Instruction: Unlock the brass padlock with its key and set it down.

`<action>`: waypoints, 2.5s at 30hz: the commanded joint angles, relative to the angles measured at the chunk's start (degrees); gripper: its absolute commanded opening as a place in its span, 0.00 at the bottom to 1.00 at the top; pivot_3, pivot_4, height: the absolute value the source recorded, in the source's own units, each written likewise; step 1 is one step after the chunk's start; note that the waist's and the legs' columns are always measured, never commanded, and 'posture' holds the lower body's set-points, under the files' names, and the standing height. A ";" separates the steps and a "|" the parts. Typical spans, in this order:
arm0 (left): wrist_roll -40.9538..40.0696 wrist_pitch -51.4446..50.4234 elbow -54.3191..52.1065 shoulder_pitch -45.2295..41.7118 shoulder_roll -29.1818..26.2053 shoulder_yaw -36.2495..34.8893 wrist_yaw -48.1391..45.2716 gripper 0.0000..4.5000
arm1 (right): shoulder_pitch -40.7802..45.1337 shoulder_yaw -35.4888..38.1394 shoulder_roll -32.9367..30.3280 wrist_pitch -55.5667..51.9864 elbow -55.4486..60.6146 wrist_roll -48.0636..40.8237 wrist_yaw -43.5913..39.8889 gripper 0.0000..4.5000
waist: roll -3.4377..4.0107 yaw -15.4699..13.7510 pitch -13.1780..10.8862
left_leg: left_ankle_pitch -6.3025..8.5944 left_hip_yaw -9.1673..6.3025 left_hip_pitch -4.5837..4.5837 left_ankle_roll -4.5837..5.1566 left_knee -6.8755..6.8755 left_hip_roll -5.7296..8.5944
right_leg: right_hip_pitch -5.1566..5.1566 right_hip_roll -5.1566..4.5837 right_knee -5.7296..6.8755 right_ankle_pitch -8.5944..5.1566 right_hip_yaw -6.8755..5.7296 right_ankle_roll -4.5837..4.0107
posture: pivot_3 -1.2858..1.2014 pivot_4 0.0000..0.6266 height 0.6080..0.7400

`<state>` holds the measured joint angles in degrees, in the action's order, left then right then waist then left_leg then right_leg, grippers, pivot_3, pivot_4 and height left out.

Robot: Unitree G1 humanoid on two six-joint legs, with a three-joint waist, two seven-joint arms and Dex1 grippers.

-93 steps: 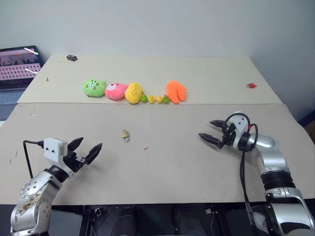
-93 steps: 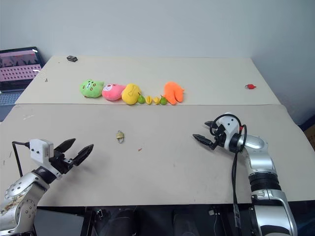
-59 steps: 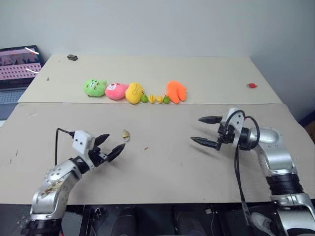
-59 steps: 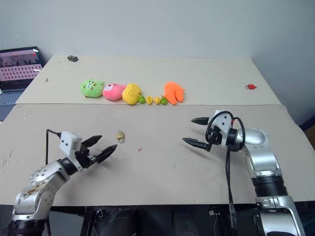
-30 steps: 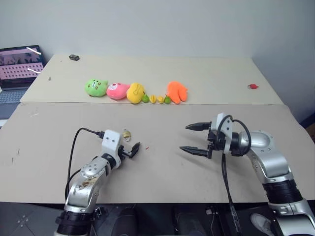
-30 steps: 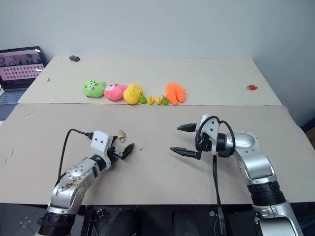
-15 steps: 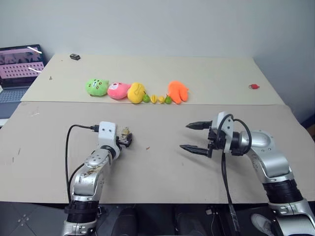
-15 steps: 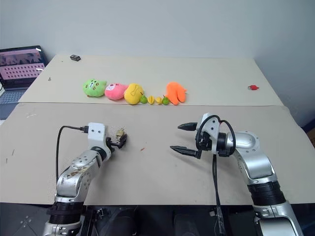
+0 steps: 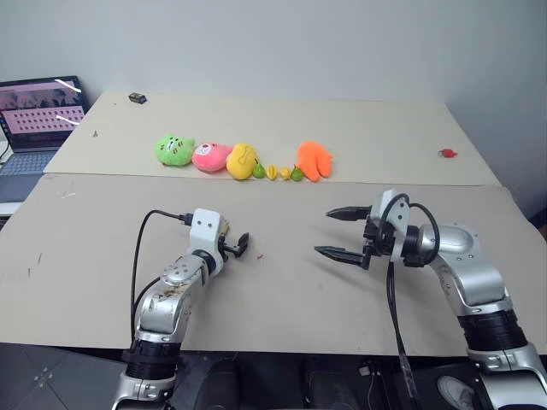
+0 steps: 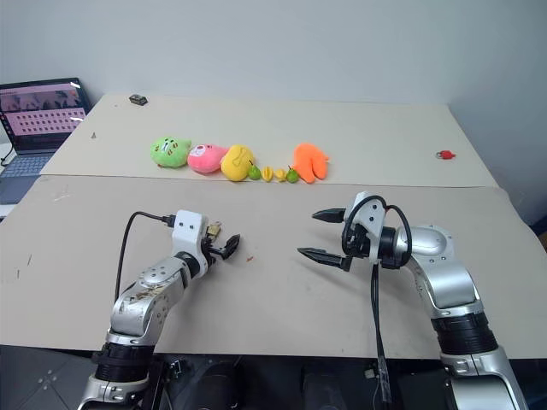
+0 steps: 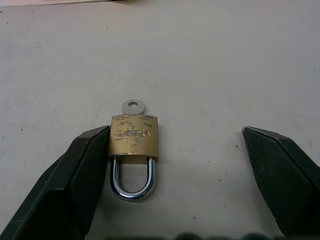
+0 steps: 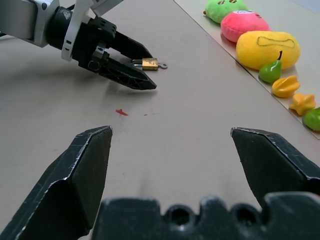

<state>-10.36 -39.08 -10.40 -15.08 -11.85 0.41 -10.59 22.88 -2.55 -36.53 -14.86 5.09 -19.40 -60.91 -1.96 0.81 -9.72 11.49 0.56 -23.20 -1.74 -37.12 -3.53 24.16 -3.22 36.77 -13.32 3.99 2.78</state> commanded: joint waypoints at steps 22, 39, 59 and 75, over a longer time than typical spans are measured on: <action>1.47 -1.41 -3.33 2.89 -3.33 0.05 -2.09 0.17 | 3.05 1.61 -0.49 1.79 -3.35 0.15 -0.67 1.00 | 0.00 0.15 0.00 | 0.00 -0.02 -0.04 0.00 0.01 0.01 | 0.04 -0.01 -0.02 0.01 0.00 -0.02 | 0.52 0.24 0.86; -9.05 44.34 13.31 2.39 -19.09 -3.73 -48.37 0.17 | 5.17 -4.32 -0.96 20.22 -8.38 11.20 -2.00 1.00 | 0.01 0.13 -0.01 | 0.00 0.08 -0.11 -0.01 0.05 -0.05 | 0.16 -0.02 -0.03 0.05 -0.02 -0.26 | 0.52 0.24 0.86; -18.92 23.48 11.67 -8.99 -22.22 3.23 -65.99 0.17 | 9.51 -11.86 2.09 57.71 -17.14 30.27 11.88 1.00 | -0.01 0.40 -0.02 | -0.02 0.08 -0.08 -0.02 0.02 -0.07 | 0.14 0.01 0.03 -0.02 -0.01 -0.12 | 0.52 0.24 0.86; -14.45 29.20 21.57 -12.19 -21.62 5.16 -71.59 0.17 | 9.17 -13.91 -0.99 66.19 -18.62 34.63 14.75 1.00 | -0.01 0.39 -0.02 | -0.02 0.07 -0.08 -0.01 0.00 -0.07 | 0.13 0.02 0.06 0.04 -0.02 -0.27 | 0.52 0.24 0.86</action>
<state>-25.39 -11.89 10.15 -25.16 -33.80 6.02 -82.01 30.70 -17.10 -37.24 50.07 -13.45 15.11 -47.43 -1.97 1.20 -9.74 11.47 0.63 -23.26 -1.75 -37.13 -3.60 24.29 -3.20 36.83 -13.30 3.97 2.53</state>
